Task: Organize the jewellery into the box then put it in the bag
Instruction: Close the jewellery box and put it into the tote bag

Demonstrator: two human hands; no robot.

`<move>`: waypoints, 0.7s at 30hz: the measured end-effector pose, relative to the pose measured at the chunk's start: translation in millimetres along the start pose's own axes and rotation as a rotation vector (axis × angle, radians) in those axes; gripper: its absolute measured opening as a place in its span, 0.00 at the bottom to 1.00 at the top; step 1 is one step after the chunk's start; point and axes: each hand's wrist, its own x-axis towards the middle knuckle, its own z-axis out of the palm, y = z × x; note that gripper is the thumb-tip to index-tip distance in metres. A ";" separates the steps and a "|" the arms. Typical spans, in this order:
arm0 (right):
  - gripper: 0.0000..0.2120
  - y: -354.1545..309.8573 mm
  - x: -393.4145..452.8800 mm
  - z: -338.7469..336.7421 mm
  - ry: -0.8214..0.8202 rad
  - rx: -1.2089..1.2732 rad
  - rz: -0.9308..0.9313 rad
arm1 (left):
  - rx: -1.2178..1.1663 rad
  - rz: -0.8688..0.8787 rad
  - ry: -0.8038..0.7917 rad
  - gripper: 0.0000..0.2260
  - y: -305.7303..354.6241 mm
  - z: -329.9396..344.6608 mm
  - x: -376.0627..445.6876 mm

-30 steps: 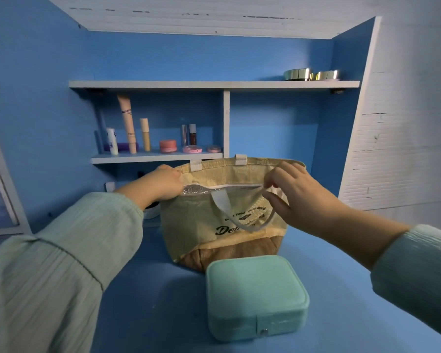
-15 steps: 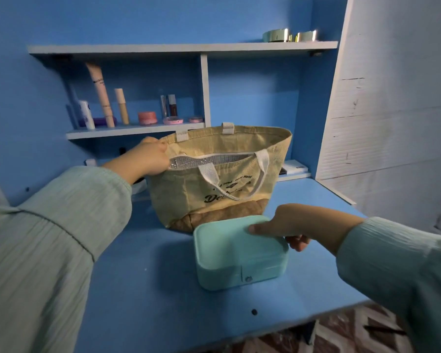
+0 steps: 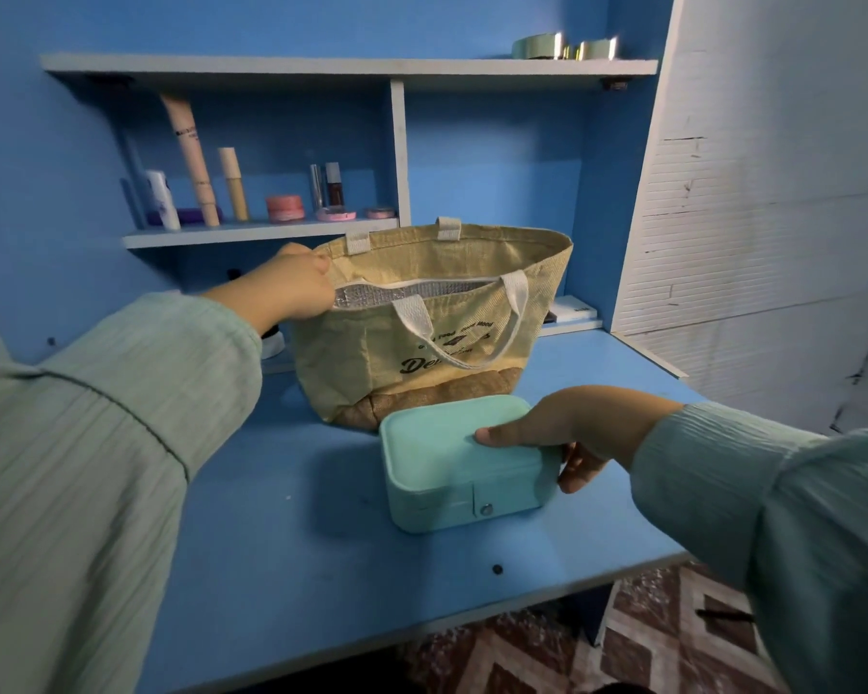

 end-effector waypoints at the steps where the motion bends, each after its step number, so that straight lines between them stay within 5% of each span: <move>1: 0.34 -1.1 -1.4 0.5 0.015 0.003 0.001 | 0.004 0.000 0.002 0.24 0.9 -0.4 -0.8; 7: 0.41 -10.7 -13.5 0.7 0.050 -0.033 -0.005 | 0.030 0.005 0.003 0.24 3.9 -1.9 -3.0; 21: 0.39 -13.8 -26.2 -0.5 0.079 0.053 -0.031 | 0.091 0.025 -0.009 0.23 3.1 -4.4 -3.9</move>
